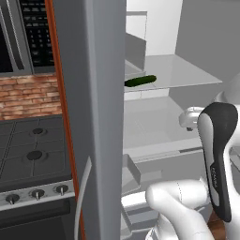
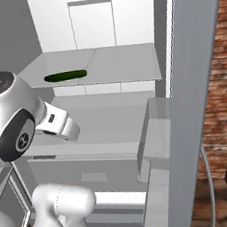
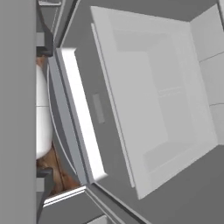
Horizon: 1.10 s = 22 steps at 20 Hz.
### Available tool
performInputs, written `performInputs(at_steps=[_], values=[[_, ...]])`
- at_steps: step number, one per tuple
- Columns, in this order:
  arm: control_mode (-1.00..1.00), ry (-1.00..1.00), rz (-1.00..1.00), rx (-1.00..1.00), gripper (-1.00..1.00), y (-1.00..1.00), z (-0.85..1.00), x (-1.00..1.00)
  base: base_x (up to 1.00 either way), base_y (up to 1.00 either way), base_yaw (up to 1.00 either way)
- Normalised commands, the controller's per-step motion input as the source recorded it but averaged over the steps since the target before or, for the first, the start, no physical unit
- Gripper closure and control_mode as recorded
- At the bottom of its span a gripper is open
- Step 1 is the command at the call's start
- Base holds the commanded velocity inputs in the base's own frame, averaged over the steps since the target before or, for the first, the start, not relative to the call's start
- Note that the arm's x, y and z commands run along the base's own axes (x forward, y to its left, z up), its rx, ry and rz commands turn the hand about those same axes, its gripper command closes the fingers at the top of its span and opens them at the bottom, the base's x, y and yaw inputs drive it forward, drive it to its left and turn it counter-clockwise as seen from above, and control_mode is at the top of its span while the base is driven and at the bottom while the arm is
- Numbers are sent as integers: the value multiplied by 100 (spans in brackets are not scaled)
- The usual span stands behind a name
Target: Place one cucumber and one fish in each tupperware on the nearby counter, to pack two identical lunches.
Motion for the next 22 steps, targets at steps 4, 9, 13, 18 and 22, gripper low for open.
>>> performInputs(at_steps=[4,9,13,18,22], values=[[-100,0,-13,10,-100,-1,0,0,0,0,0],[-100,-4,-13,9,-100,0,0,0,0,0,0],[-100,-4,-16,11,-100,0,0,0,0,0,0],[-100,-1,-19,10,-100,0,0,0,0,0,0],[-100,0,-14,9,-100,0,1,0,0,0,0]])
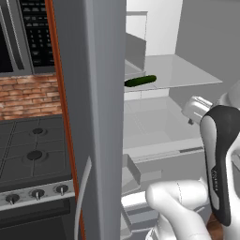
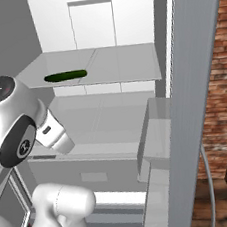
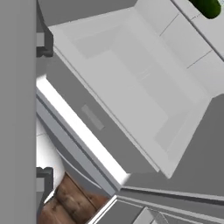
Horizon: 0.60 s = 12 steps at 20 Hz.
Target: Place one cucumber and one fish in each tupperware on the nearby counter, to pack two identical lunches.
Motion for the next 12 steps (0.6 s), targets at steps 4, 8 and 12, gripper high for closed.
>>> performInputs(at_steps=[4,8,12], values=[[-100,1,-12,6,-100,0,8,0,0,0,0],[-100,0,-9,4,-100,0,10,0,0,0,0],[-100,0,-5,0,-100,4,9,15,0,0,0]])
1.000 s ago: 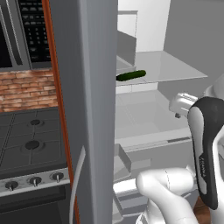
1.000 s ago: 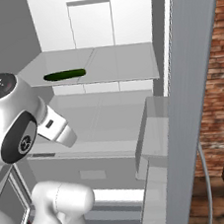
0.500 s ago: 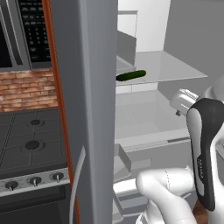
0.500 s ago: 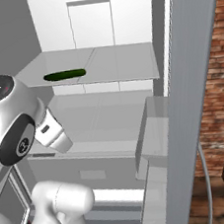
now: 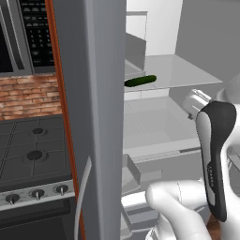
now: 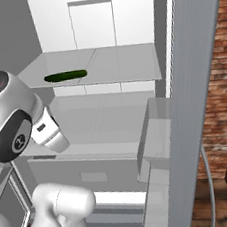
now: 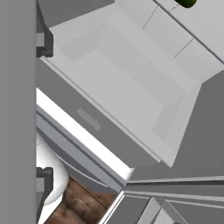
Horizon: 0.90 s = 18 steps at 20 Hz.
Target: Place one cucumber and one fish in each tupperware on the nearby counter, to pack two identical lunches.
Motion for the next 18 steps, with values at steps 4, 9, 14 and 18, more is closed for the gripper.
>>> performInputs(at_steps=[4,9,14,18], values=[[-100,0,-1,0,-100,11,8,16,0,0,0],[-100,0,0,4,-100,6,23,25,0,0,0],[-100,0,0,7,-100,0,26,34,0,0,0],[-100,0,0,4,-100,5,24,36,0,0,0]])
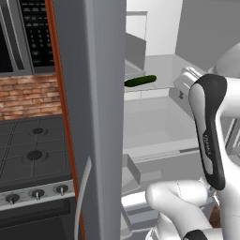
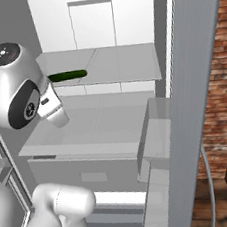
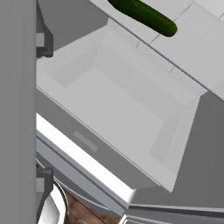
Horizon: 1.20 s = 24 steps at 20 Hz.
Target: Place one cucumber and one fish in each tupperware on the nearby counter, to pack two identical lunches.
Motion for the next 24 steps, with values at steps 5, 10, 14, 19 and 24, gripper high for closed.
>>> performInputs(at_steps=[5,10,14,19,24], values=[[-100,0,-1,1,-100,12,15,41,0,0,0],[-100,0,-1,0,-100,18,0,44,0,0,0],[-100,0,0,0,-100,20,0,41,0,0,0],[-100,0,-1,0,-100,16,0,47,0,0,0],[-100,0,-2,0,-100,16,0,55,0,0,0]])
